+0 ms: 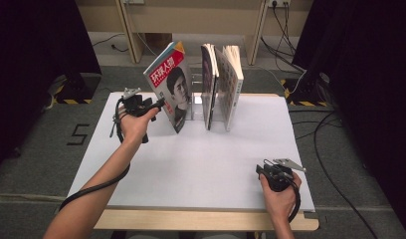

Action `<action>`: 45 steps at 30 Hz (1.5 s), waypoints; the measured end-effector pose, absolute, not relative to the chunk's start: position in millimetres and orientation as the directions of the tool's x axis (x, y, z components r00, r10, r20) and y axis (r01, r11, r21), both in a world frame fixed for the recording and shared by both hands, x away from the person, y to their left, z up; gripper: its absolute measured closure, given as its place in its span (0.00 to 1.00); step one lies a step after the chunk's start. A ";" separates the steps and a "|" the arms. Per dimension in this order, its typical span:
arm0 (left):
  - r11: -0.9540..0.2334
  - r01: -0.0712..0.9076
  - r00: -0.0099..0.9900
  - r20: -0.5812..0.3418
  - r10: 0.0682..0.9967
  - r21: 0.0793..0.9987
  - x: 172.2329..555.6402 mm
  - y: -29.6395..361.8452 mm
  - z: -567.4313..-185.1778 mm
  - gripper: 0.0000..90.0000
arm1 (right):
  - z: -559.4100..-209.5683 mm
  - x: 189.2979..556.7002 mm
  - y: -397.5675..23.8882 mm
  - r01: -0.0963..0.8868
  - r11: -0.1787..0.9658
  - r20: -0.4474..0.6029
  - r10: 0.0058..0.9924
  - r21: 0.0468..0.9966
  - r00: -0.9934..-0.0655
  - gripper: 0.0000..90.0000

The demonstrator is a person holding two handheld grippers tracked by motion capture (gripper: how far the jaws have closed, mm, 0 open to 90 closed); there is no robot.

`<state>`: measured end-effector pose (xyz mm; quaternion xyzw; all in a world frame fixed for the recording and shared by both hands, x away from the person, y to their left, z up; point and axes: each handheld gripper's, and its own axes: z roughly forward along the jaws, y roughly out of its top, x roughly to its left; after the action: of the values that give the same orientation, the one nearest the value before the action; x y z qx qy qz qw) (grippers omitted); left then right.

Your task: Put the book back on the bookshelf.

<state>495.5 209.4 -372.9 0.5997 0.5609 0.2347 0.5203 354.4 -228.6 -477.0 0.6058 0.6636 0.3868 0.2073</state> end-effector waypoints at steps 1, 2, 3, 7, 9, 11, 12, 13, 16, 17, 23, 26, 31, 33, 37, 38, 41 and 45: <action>0.167 0.434 0.262 -0.302 0.917 0.885 494.3 210.0 -373.3 0.50 | -477.0 354.3 -228.2 0.645 -0.039 0.200 0.963 0.763 -0.179 0.73; 0.168 0.437 0.261 -0.303 0.916 0.884 493.4 210.4 -373.6 0.50 | -477.0 354.4 -228.2 0.645 -0.038 0.199 0.964 0.763 -0.179 0.73; 0.169 0.439 0.262 -0.306 0.915 0.882 492.2 210.8 -374.2 0.50 | -477.0 354.4 -228.5 0.644 -0.034 0.193 0.965 0.765 -0.179 0.73; 0.166 0.448 0.266 -0.309 0.913 0.878 487.3 213.2 -376.2 0.49 | -476.9 354.1 -227.5 0.648 -0.040 0.202 0.963 0.761 -0.177 0.73; 0.160 0.453 0.268 -0.305 0.914 0.877 484.3 214.6 -377.1 0.49 | -477.0 354.4 -227.8 0.644 -0.034 0.195 0.964 0.764 -0.182 0.73; 0.159 0.461 0.271 -0.309 0.912 0.873 481.2 215.7 -378.2 0.49 | -476.8 354.1 -227.8 0.646 -0.036 0.197 0.964 0.763 -0.179 0.73; 0.161 0.464 0.275 -0.314 0.908 0.871 479.8 216.3 -378.9 0.49 | -476.8 354.1 -227.9 0.645 -0.036 0.197 0.964 0.764 -0.179 0.73; 0.159 0.467 0.278 -0.315 0.907 0.870 478.3 217.0 -379.3 0.49 | -476.8 354.1 -227.8 0.645 -0.035 0.196 0.964 0.764 -0.179 0.73; 0.152 0.469 0.283 -0.311 0.907 0.870 473.5 219.0 -380.2 0.49 | -476.9 354.1 -227.6 0.646 -0.034 0.196 0.964 0.763 -0.181 0.73; 0.151 0.471 0.287 -0.313 0.906 0.869 472.0 219.9 -380.7 0.49 | -476.9 354.1 -227.5 0.647 -0.032 0.196 0.964 0.762 -0.182 0.73; 0.147 0.472 0.289 -0.310 0.906 0.869 464.3 226.3 -384.6 0.48 | -477.0 354.2 -227.2 0.647 -0.032 0.196 0.964 0.761 -0.182 0.73; 0.140 0.474 0.291 -0.305 0.907 0.869 460.7 229.6 -386.8 0.48 | -476.9 354.0 -226.2 0.650 -0.035 0.198 0.963 0.759 -0.181 0.73; 0.138 0.483 0.284 -0.304 0.909 0.865 455.3 238.3 -392.2 0.48 | -477.0 354.2 -226.2 0.650 -0.034 0.197 0.963 0.759 -0.181 0.73; 0.137 0.485 0.283 -0.304 0.910 0.864 452.5 242.0 -394.4 0.48 | -476.8 354.4 -226.7 0.645 -0.029 0.193 0.964 0.763 -0.184 0.73; 0.136 0.495 0.283 -0.307 0.908 0.858 444.8 248.0 -400.1 0.48 | -476.6 354.1 -226.8 0.645 -0.030 0.192 0.964 0.763 -0.183 0.73; 0.135 0.498 0.284 -0.308 0.908 0.857 442.6 249.0 -401.8 0.48 | -476.5 354.1 -226.5 0.645 -0.031 0.194 0.964 0.763 -0.182 0.73; 0.137 0.505 0.288 -0.316 0.904 0.852 435.4 251.4 -407.6 0.48 | -476.1 353.8 -226.1 0.646 -0.026 0.188 0.965 0.763 -0.184 0.73; 0.136 0.511 0.294 -0.322 0.900 0.849 426.0 253.3 -413.8 0.48 | -475.7 353.6 -225.2 0.646 -0.029 0.192 0.964 0.763 -0.183 0.73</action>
<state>426.0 253.3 -413.8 0.6280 0.5617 0.1936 0.5026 353.6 -225.2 -475.7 0.6050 0.6655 0.3856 0.2060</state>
